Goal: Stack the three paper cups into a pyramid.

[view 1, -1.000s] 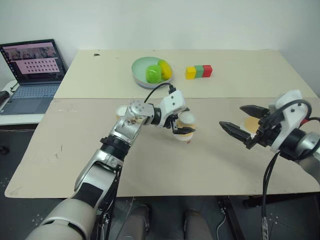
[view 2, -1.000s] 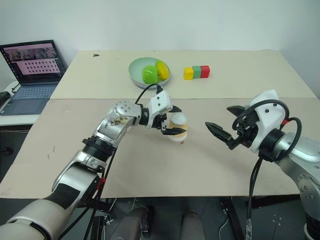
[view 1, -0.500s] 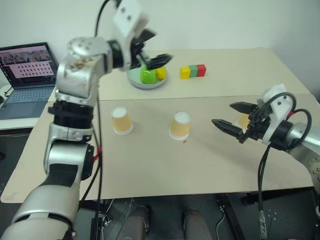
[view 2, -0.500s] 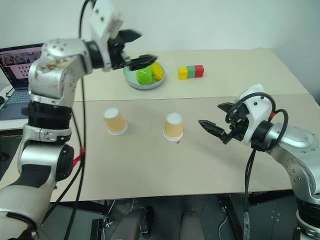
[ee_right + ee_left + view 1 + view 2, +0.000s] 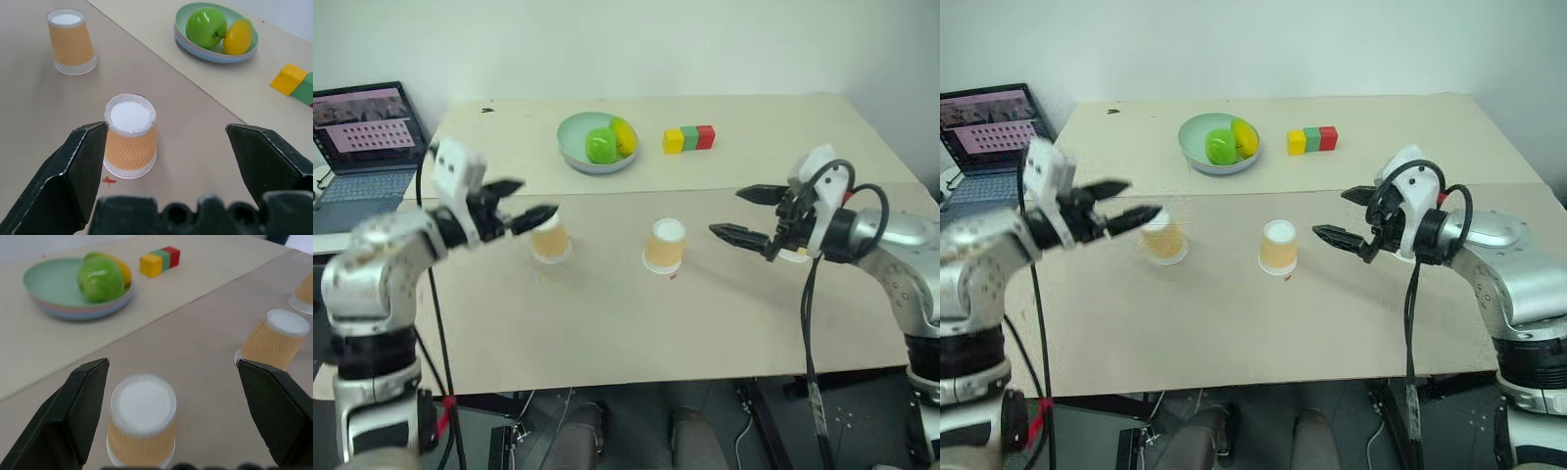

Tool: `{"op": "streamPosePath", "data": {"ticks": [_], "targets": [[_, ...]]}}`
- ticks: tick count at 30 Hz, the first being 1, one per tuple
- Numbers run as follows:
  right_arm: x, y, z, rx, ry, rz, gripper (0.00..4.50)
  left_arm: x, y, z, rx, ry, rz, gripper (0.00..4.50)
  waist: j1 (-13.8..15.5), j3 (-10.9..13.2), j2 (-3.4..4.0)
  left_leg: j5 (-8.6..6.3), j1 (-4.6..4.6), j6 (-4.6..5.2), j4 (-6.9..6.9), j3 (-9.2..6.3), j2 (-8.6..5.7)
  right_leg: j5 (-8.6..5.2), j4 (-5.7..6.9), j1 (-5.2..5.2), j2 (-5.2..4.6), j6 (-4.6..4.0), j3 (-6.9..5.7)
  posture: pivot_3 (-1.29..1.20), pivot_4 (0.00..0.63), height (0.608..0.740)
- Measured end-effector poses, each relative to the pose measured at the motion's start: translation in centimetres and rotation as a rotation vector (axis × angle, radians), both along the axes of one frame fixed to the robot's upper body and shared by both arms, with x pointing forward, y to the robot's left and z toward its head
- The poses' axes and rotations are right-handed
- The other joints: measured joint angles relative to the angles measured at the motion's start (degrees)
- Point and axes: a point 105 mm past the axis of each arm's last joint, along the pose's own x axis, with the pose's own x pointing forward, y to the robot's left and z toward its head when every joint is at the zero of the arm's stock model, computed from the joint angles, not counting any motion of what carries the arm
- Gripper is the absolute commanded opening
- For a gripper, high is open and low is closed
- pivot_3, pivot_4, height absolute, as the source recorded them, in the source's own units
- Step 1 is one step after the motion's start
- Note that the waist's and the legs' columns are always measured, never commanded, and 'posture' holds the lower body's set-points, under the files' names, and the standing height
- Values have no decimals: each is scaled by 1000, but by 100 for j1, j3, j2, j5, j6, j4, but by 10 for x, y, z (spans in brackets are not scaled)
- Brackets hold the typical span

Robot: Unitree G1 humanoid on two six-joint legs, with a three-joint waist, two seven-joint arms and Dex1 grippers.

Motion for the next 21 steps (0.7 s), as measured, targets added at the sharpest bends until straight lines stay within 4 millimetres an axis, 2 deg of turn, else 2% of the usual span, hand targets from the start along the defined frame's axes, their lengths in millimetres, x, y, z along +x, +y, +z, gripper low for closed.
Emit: {"op": "streamPosePath", "data": {"ticks": [4, 9, 15, 21], "targets": [[2, 4, 1, -5, -5, 19, 4500, -9, 18, -12, 21, 5, 85, 4447, 64, -1, 0, -1, 1, -1, -2, 11, 0, 1, -2, -8, -2, -1, 9, 0, 150, 740], [4, 5, -1, -6, -3, 26, 4500, -13, 23, -29, 24, 24, 128, 4447, 131, -1, -1, -2, 2, -2, -2, 12, 1, 3, -4, -10, -2, -6, 8, 0, 150, 740], [4, 6, -1, -3, -3, 25, 4500, -15, -1, -68, 8, 68, 109, 4447, 161, -2, -1, -2, 1, -2, -3, 17, 1, 7, -5, -9, -4, -11, 12, 0, 150, 740], [0, 7, 4, -3, -27, 24, 4500, 0, -8, -62, 42, -14, 108, 4447, 187, -3, -2, -2, 2, -2, -2, 20, 1, 9, -6, -9, -3, -14, 13, 0, 150, 740]]}}
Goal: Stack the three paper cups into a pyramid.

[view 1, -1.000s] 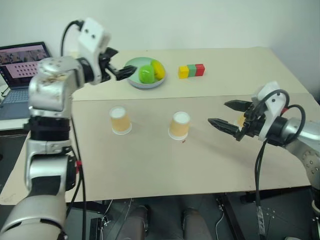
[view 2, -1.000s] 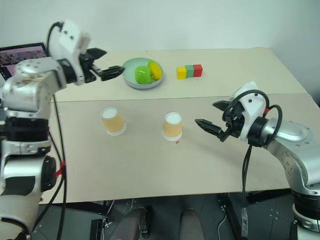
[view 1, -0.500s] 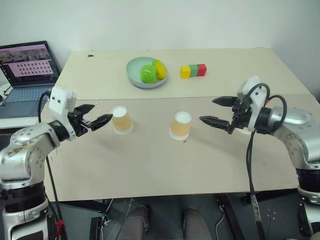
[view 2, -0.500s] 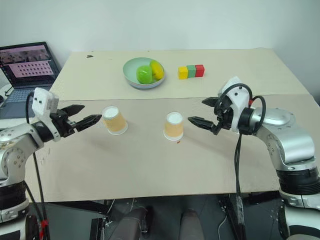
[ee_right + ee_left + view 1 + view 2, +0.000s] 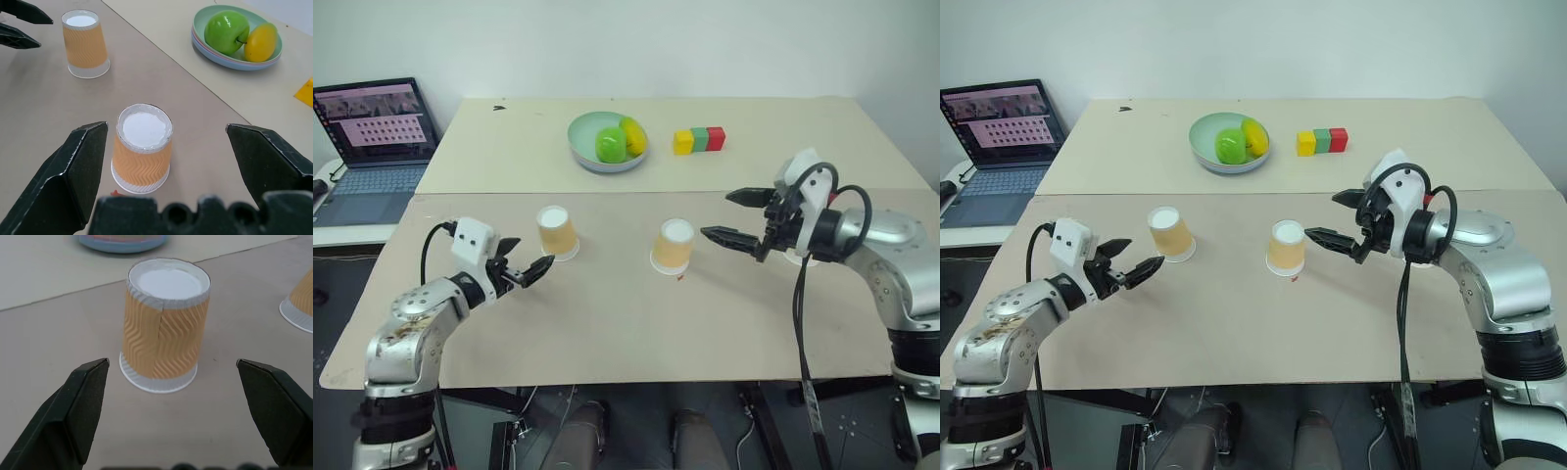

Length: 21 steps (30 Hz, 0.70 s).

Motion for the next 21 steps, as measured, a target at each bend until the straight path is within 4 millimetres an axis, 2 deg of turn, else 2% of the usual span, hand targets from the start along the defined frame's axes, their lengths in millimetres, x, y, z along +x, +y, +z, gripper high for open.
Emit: {"op": "streamPosePath", "data": {"ticks": [8, 13, 18, 19, 20, 21], "targets": [[-7, 0, -1, -7, -2, -22, 4500, 36, -27, 4, -24, -48, -50, 4447, 50, -2, -4, 1, -4, 1, 1, 2, -5, 1, -1, 5, -2, 2, 0, 0, 150, 740], [-12, -3, 4, 5, -20, -44, 4500, 49, -43, 0, -24, -48, -82, 4447, 33, -3, -5, 1, -10, 2, 0, 4, -3, 1, 1, 6, 0, 3, 2, 0, 150, 740], [-16, -8, 3, 7, -5, -71, 4500, 54, -47, 3, -24, -64, -93, 4447, 20, -3, -5, 1, -10, 2, 1, 5, -4, 2, 1, 7, -1, 4, 3, 0, 150, 740], [-17, -9, 3, 7, -7, -78, 4500, 55, -48, 3, -21, -67, -95, 3931, 22, -3, -5, 1, -10, 2, 1, 5, -4, 2, 1, 7, -1, 4, 3, 0, 150, 740], [-17, -10, 1, 8, -3, -82, 4500, 55, -48, 5, -18, -73, -97, 3768, 22, -3, -6, 1, -10, 2, 1, 5, -4, 2, 1, 7, -1, 4, 3, 0, 150, 740], [-17, -10, 0, 7, -1, -85, 4500, 55, -48, 6, -18, -77, -98, 3369, 22, -3, -6, 1, -10, 2, 1, 5, -4, 2, 1, 7, -1, 4, 3, 0, 150, 740]]}}
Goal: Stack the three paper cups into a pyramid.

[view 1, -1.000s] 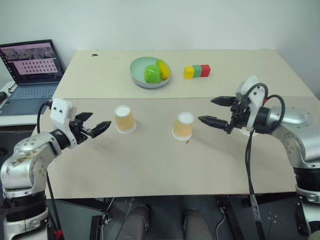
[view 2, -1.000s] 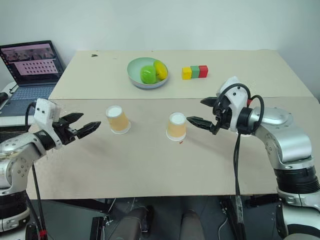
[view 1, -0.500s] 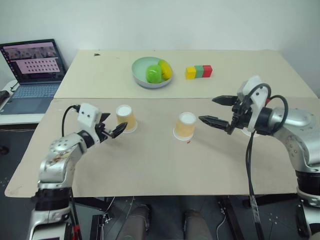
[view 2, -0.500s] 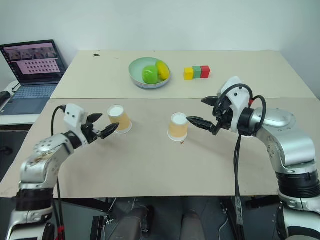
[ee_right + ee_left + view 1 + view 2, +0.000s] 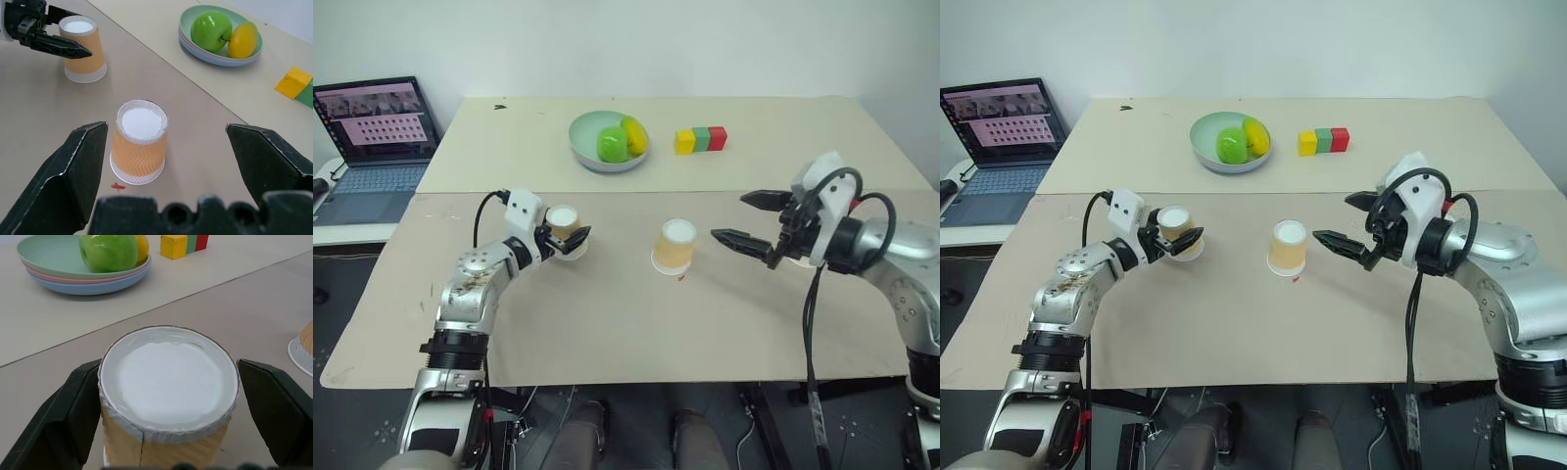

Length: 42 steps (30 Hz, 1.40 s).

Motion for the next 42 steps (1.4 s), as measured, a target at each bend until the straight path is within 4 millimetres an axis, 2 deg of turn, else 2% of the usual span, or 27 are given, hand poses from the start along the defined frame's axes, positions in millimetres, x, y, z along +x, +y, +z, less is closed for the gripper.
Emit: {"op": "streamPosePath", "data": {"ticks": [2, 5, 11, 16, 19, 24, 32, 42], "targets": [[0, 0, 0, -1, 0, -3, 4500, 1, -1, 4, 1, -10, -3, 2700, -1, 0, 0, 0, 0, 0, 0, 0, 0, 0, 0, 0, 0, 0, 0, 0, 150, 740], [-1, 1, 1, -2, -8, -3, 4500, 3, -4, 10, 3, -27, -13, 2700, 2, 0, 0, 0, 0, 0, 0, 0, 0, 0, 0, 1, 0, 1, 0, 0, 150, 740], [-1, 0, 1, -1, -11, -9, 4500, 4, -9, 11, 23, -24, -20, 2700, -6, 0, 0, 0, 0, 0, 0, 0, 0, 0, 0, 1, 1, 1, -1, 0, 150, 740], [-1, 0, 2, 5, -14, -18, 4500, 4, -38, 34, 65, -73, -164, 2700, 21, 0, 0, 0, -2, 1, 3, -1, -3, 0, -1, 4, 0, 3, -3, 0, 150, 740], [-4, -1, 1, 12, -13, -32, 4500, 2, -66, 46, 94, -98, -293, 2700, 31, 0, -1, 0, -6, 2, 3, -1, -6, 0, -4, 3, -2, 4, -3, 0, 150, 740], [-11, -2, -4, 16, -3, -61, 4500, -6, -103, 30, 141, -46, -492, 2700, -9, -1, -2, 0, -10, 3, 3, 0, -4, 0, -3, 0, -1, 5, -2, 0, 150, 740], [-21, -12, -1, 26, -13, -133, 4500, -12, -119, 14, 152, -9, -593, 2700, -65, -1, -2, 0, -10, 4, 7, -1, -5, 0, -1, 3, -2, 6, -2, 0, 150, 740], [-28, -17, 3, 14, -29, -164, 4500, -13, -135, 13, 129, -17, -628, 2700, -62, -1, -2, 0, -10, 5, 8, -2, -6, -1, -1, 5, -3, 8, -3, 0, 150, 740]]}}
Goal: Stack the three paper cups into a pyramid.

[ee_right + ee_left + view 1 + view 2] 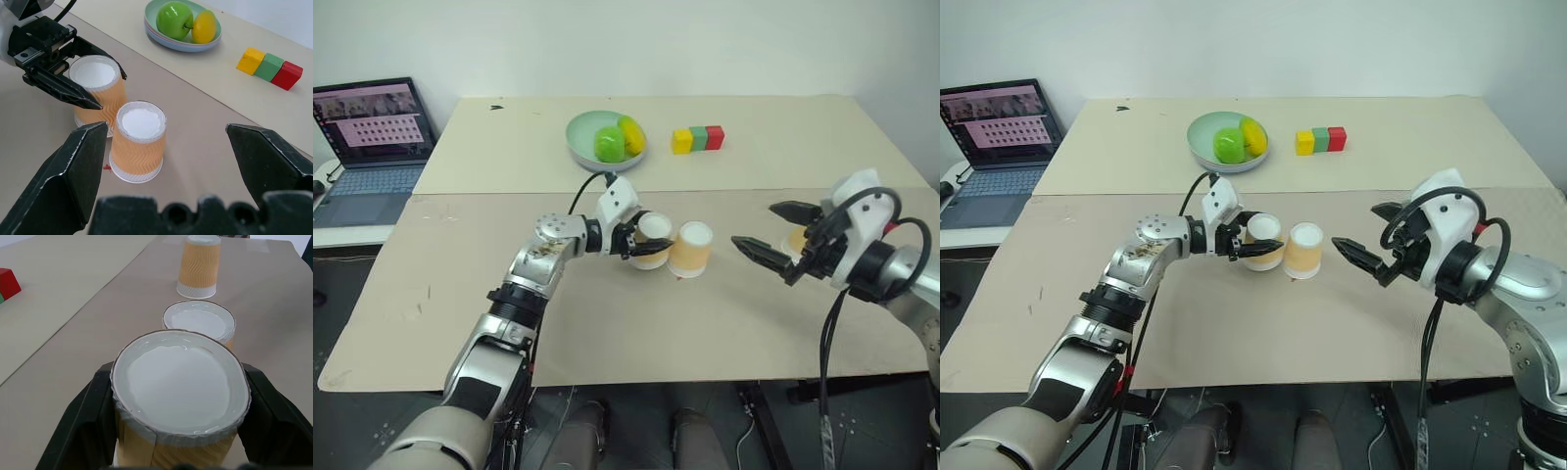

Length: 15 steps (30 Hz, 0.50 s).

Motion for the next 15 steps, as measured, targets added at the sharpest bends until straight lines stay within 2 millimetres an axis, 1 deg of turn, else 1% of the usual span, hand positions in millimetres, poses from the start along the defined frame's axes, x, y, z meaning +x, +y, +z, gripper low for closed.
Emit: {"op": "streamPosePath", "data": {"ticks": [7, 15], "targets": [[0, -1, 0, -7, 9, -5, 4500, -2, -2, -1, -10, 5, -3, 2700, -24, 0, 0, 0, 0, 0, 0, 0, 0, 0, 0, 0, 0, 1, 0, 0, 150, 740], [2, -3, 0, -8, 11, -11, 4500, -3, 4, -8, 3, 30, 24, 2700, -33, 0, 0, 0, 0, 1, 3, 0, 0, 0, 2, 1, 0, 1, 1, 0, 150, 740]]}}
